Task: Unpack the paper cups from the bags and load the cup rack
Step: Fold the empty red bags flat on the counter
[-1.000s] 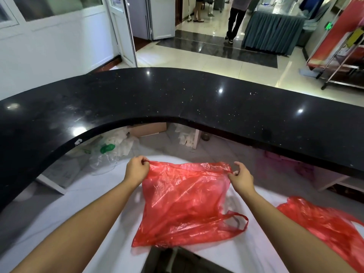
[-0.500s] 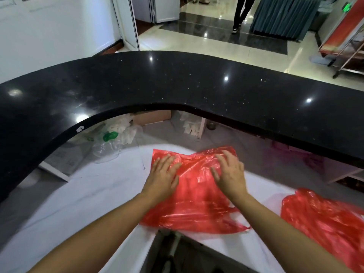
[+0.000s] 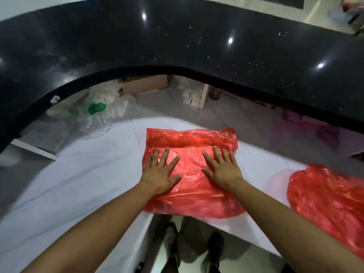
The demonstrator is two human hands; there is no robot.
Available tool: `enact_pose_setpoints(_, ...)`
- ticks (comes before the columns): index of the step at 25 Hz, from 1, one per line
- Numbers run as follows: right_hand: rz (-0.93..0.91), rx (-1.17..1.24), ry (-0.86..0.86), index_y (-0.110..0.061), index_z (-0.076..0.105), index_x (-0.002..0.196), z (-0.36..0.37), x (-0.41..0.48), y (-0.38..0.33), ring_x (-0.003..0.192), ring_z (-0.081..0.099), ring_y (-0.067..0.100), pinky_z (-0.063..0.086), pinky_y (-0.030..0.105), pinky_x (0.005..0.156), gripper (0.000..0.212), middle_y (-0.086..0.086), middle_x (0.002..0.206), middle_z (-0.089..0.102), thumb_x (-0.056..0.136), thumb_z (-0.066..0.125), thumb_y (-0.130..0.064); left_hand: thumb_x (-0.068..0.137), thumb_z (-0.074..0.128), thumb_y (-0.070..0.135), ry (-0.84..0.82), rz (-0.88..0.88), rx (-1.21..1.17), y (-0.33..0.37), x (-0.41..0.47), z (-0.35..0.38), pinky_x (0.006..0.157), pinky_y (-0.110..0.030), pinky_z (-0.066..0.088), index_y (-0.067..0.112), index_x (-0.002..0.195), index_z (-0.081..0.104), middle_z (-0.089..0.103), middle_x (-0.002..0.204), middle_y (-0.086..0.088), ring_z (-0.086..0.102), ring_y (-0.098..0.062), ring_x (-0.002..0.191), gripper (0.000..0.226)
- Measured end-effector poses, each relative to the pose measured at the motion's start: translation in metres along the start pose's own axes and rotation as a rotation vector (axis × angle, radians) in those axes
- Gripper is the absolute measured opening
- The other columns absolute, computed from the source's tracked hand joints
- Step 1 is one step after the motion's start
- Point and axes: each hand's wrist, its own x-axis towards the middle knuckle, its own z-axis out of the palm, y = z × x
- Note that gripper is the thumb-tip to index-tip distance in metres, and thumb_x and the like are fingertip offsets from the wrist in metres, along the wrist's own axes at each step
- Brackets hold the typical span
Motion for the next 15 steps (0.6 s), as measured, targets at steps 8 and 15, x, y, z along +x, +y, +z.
enact_pose_setpoints(8, -0.233, 0.173, 0.585, -0.018, 0.065, 0.122, -0.007, -0.074, -0.013, 0.128, 0.052, 0.034, 0.040, 0.049, 0.107, 0.037, 0.012, 0.142, 0.055, 0.092, 0.055, -0.036, 0.098, 0.023, 0.062, 0.094, -0.103, 0.002, 0.030, -0.046, -0.025, 0.104, -0.047, 0.037, 0.027, 0.149, 0.038, 0.043, 0.144, -0.013, 0.045, -0.035, 0.128, 0.064)
enact_pose_setpoints(15, 0.416, 1.052, 0.183, -0.021, 0.028, 0.153, 0.012, -0.102, -0.010, 0.123, 0.057, 0.028, 0.048, 0.045, 0.103, 0.084, 0.009, 0.147, 0.046, 0.087, 0.062, -0.062, 0.096, 0.011, 0.070, -0.044, 0.037, -0.035, 0.036, -0.062, 0.025, 0.119, -0.058, -0.013, 0.052, 0.152, -0.016, -0.032, 0.161, -0.003, -0.033, -0.033, 0.146, 0.064)
